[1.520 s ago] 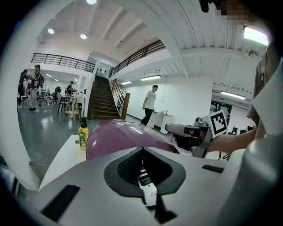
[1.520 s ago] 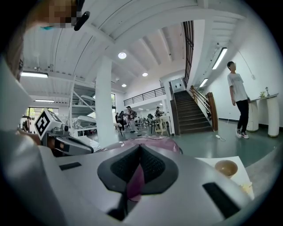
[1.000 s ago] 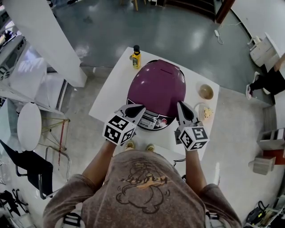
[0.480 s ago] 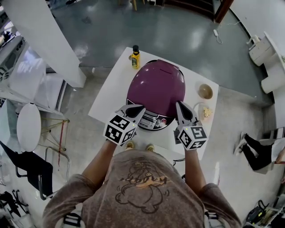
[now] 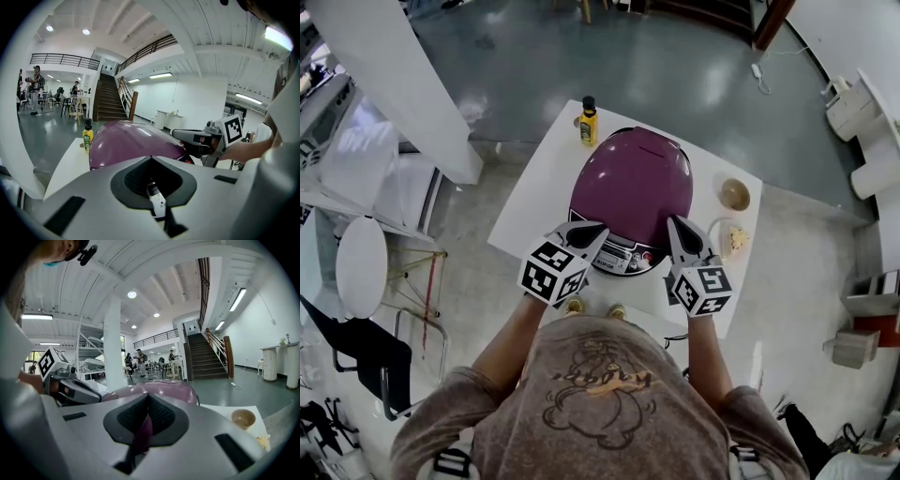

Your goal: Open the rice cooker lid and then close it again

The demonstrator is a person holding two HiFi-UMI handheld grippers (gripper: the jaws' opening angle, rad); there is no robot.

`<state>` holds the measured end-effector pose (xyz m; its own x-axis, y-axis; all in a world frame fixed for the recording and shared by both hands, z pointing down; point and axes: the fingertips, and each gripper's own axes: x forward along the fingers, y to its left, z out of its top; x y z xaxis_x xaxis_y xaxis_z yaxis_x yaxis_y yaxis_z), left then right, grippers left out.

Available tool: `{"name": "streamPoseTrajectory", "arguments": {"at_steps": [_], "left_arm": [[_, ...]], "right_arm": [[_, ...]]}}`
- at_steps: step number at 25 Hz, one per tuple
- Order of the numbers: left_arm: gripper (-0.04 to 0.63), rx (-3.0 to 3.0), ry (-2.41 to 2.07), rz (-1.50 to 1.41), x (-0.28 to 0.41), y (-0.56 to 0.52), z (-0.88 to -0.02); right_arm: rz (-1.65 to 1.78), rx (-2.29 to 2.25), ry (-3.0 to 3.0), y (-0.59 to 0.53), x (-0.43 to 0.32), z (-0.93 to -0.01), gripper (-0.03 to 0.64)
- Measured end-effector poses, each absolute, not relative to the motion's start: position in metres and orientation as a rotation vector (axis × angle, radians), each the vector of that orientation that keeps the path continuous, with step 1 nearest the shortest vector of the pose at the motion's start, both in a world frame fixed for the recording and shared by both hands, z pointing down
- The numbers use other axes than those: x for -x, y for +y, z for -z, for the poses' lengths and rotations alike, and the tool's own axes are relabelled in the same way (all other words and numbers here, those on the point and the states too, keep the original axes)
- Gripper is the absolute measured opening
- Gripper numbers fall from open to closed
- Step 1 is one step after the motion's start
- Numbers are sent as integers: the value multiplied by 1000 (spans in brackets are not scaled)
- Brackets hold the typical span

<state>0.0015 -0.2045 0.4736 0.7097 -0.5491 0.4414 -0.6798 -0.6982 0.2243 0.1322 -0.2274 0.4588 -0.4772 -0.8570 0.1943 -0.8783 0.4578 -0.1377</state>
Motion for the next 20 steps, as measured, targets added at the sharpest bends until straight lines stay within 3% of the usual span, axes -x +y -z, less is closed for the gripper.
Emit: {"name": "streamPoseTrajectory", "arguments": {"at_steps": [20], "left_arm": [[18, -2608, -960, -549, -5, -202, -474]], "right_arm": [[-321, -1485, -2544, -226, -128, -472, 2]]}}
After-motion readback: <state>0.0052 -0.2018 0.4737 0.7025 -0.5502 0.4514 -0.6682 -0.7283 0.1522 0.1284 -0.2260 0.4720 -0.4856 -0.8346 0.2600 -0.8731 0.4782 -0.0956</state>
